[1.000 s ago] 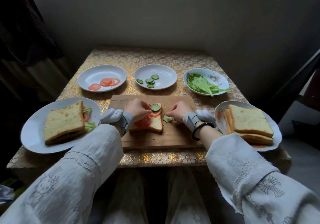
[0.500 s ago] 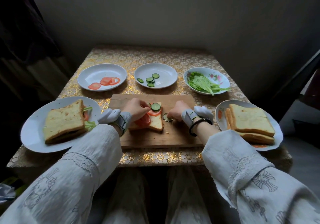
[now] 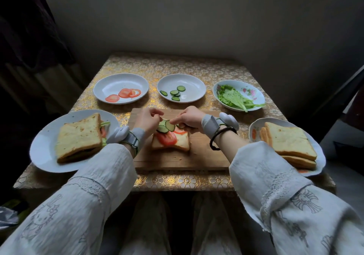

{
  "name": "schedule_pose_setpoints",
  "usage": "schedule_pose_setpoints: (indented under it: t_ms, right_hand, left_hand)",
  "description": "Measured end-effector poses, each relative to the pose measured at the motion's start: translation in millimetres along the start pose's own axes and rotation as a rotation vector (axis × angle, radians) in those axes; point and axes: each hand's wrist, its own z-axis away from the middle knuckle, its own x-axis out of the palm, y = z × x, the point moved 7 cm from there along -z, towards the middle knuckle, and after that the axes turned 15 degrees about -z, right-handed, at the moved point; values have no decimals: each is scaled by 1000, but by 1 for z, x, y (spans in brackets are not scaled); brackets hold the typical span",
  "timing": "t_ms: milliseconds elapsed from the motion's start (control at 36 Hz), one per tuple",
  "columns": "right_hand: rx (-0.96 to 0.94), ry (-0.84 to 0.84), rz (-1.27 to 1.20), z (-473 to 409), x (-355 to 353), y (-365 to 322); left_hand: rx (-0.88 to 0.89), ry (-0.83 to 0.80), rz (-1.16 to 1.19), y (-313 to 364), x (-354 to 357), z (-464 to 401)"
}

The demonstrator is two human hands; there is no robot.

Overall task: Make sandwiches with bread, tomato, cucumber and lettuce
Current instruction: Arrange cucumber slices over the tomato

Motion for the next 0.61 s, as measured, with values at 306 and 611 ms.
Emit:
schedule_pose_setpoints:
  t_ms: [306,611]
  right_hand:
    - [-45,172,235,-12,-1,4]
    - [8,251,-53,-3,-29,12]
  left_hand:
    - [46,-131,-123,-6,7,-2]
    - [126,-169,-318,13,14,3]
